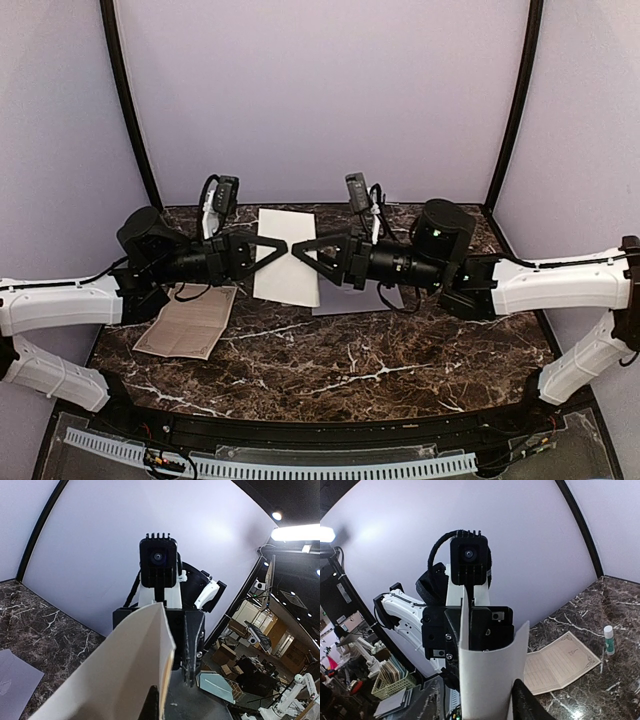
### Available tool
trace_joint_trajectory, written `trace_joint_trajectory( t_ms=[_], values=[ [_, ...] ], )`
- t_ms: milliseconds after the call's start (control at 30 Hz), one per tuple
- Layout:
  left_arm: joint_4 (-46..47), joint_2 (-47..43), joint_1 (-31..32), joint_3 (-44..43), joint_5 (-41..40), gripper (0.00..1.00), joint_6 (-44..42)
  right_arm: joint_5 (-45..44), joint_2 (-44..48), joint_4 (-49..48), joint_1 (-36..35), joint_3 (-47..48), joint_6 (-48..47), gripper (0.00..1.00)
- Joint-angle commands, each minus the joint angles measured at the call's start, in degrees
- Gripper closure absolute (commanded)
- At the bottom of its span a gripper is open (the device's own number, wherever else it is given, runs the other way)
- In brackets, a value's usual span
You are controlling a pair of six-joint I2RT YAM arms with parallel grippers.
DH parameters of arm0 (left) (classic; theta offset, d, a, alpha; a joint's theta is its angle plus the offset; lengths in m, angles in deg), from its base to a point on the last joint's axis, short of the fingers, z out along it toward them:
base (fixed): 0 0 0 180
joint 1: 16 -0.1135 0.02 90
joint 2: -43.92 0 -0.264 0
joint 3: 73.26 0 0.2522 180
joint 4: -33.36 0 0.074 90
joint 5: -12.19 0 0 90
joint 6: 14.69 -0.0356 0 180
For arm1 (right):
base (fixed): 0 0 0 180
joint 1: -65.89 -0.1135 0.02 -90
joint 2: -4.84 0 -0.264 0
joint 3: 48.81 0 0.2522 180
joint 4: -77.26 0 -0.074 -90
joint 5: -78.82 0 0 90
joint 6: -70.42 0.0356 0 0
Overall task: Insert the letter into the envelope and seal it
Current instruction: Fold the letter.
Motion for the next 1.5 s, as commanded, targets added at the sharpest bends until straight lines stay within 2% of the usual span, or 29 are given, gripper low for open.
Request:
trace_joint_trajectory(
  t_ms=[0,167,200,267,300,333,367,400,467,533,667,767,933,1033,1100,1167,1200,1233,1267,1367,1400,1467],
  values=[
    [3.4,0.0,0.4,0.6,1.3,1.00,0.5,0.9,-0.7,-4.4,-0.6,1.7,0.1,0.64],
    [3.0,0.1,0.7,1.1,1.3,1.00,0.4,-0.3,-0.3,-4.3,-0.6,1.5,-0.4,0.97],
    [2.9,0.1,0.7,1.1,1.3,1.00,0.4,-0.9,0.0,-3.9,-0.6,1.4,-0.6,1.00],
    [1.8,-0.1,0.7,1.1,1.3,0.98,0.2,-2.0,1.0,-3.0,-0.6,0.9,-1.3,1.00],
    [0.3,-0.4,0.7,1.0,1.1,0.94,0.0,-2.6,1.5,-2.6,-0.6,0.6,-1.8,1.00],
    [-2.4,-0.7,0.7,0.6,0.8,0.80,-1.0,-3.1,2.0,-2.2,-0.6,0.2,-2.6,1.00],
    [-4.1,-1.5,0.6,0.0,-0.3,0.71,-2.3,-3.5,2.6,-1.5,-0.5,0.0,-3.4,1.00],
    [-7.2,-2.1,0.5,-0.3,-1.1,0.54,-3.0,-3.9,3.3,-0.6,-0.5,-0.2,-4.4,1.00],
    [-11.2,-4.7,0.1,-0.9,-3.4,0.37,-4.5,-5.1,4.6,2.3,-0.3,-0.5,-6.1,1.00],
    [-14.3,-6.5,-1.2,-1.3,-5.7,0.27,-4.9,-4.8,5.8,3.6,0.3,-1.0,-7.0,1.00],
    [-18.7,-8.1,-4.2,-1.6,-6.9,0.14,-4.5,-1.8,7.3,4.3,1.2,-1.5,-8.0,1.00],
    [-18.5,-7.3,-4.6,-1.9,-4.9,0.04,-4.2,-0.2,7.6,4.6,1.3,-1.2,-8.6,1.00],
    [-12.5,-3.7,-4.4,-3.4,3.4,0.01,-1.6,1.7,6.6,6.0,1.3,0.1,-9.1,1.00],
    [-10.8,-2.1,-3.8,-4.6,6.6,0.01,-1.6,2.3,5.7,5.8,1.3,0.4,-8.8,1.00],
    [-10.4,-1.0,-3.2,-5.4,8.1,0.05,-2.1,2.9,4.9,6.1,1.3,0.9,-8.8,1.00],
    [-9.4,-0.4,-3.1,-5.5,9.0,0.22,-1.9,3.3,4.3,6.4,1.3,1.4,-8.9,1.00],
    [-9.0,-0.3,-3.0,-5.4,9.1,0.37,-1.5,3.4,4.1,6.7,1.3,1.6,-8.9,1.00],
    [-8.0,-0.2,-3.0,-5.3,9.3,0.44,-1.3,3.4,4.0,6.8,1.4,1.7,-8.9,1.00],
    [-7.4,-0.2,-3.0,-5.0,9.2,0.57,-0.6,3.4,3.9,7.0,1.4,1.8,-8.9,1.00],
    [-4.6,-0.1,-3.0,-4.4,9.1,0.76,0.6,3.6,3.8,8.1,1.7,1.8,-9.0,1.00],
    [-4.3,0.0,-3.0,-4.2,9.2,0.87,1.0,3.8,3.8,8.6,1.9,1.9,-9.0,1.00],
    [-3.8,0.2,-3.0,-4.1,9.2,0.99,1.0,4.0,3.7,10.0,2.2,2.0,-9.0,1.00]
  ],
)
